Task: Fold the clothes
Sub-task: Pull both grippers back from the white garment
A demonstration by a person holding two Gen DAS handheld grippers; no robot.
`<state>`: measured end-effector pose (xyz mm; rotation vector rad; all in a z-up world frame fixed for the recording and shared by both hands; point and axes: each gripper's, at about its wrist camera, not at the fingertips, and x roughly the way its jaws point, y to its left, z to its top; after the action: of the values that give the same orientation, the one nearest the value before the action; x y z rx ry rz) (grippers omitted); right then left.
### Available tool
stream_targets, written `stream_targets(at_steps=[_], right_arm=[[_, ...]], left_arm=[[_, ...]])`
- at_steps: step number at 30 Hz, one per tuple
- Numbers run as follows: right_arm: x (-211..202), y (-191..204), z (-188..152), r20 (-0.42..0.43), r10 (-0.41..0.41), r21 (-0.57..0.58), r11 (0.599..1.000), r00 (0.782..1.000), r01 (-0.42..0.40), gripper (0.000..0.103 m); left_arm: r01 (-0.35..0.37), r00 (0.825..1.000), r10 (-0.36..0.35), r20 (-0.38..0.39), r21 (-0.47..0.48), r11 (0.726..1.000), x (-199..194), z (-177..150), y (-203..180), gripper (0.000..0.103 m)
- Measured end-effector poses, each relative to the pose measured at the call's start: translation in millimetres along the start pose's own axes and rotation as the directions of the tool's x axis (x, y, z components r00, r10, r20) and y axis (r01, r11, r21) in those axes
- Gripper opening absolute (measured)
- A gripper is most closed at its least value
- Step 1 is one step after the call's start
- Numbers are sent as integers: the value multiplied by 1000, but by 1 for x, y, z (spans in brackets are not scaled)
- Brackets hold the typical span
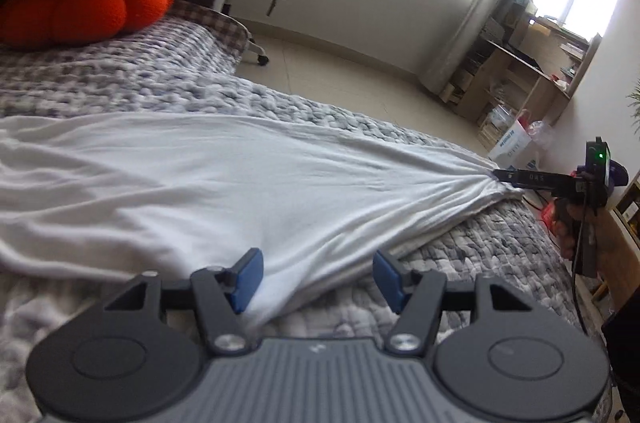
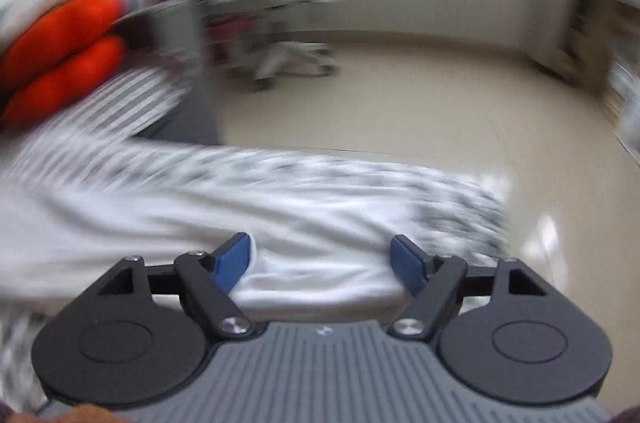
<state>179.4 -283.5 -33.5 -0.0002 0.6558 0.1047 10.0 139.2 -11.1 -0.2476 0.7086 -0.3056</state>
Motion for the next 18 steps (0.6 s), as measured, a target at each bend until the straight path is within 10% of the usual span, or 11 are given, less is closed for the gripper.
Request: stream_targets(at_steps=[2, 7, 15, 18], right_arm=[[-11, 13, 1, 28, -57, -33, 998, 998, 58, 68], [-46, 71, 0, 50, 214, -139, 969, 976, -205, 68], [-84, 172, -33, -90, 526, -436, 742, 846, -508, 67], [-80, 203, -42, -115, 517, -497, 709, 848, -500, 58]], left_arm=[[4, 1000, -4, 8, 10, 1000, -15, -5, 0, 62], [-64, 998, 63, 27, 36, 997, -46, -17, 6, 62], [-96, 995, 95, 23, 53, 994, -50, -32, 13, 62], [-124, 992, 122, 27, 70, 990, -32, -28, 11, 60]])
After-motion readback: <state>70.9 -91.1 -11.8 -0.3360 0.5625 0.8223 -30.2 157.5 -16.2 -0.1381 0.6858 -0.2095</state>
